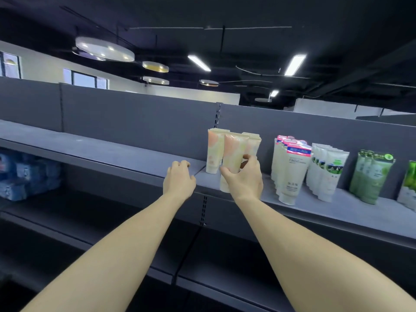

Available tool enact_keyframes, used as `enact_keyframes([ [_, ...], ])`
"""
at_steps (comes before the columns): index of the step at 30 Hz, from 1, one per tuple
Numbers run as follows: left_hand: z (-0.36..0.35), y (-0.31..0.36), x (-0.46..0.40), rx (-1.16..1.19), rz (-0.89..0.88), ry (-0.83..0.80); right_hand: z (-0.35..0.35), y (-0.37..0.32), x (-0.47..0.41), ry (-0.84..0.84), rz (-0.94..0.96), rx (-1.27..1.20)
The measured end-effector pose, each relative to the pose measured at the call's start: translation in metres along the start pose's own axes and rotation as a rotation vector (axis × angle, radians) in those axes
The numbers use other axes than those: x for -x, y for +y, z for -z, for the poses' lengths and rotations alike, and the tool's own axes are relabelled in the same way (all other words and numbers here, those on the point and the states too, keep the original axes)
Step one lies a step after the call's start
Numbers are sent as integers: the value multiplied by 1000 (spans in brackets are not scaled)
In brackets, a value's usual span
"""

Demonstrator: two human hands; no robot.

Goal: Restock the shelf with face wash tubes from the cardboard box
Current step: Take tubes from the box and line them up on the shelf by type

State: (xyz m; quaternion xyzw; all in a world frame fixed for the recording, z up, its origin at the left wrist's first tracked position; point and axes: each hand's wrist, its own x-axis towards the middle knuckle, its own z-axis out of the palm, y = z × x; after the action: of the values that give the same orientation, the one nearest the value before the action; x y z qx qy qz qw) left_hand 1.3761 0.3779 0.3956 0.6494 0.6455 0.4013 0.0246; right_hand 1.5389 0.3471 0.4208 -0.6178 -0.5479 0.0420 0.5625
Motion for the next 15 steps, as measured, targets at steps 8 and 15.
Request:
enact_keyframes([
  [8,-11,-38,-66,0,-76,-50,-76,-10,-24,40,-29,-30],
  [15,-28,-48,-101,-7,-163,-125,-109,-7,-42,83,-64,25],
])
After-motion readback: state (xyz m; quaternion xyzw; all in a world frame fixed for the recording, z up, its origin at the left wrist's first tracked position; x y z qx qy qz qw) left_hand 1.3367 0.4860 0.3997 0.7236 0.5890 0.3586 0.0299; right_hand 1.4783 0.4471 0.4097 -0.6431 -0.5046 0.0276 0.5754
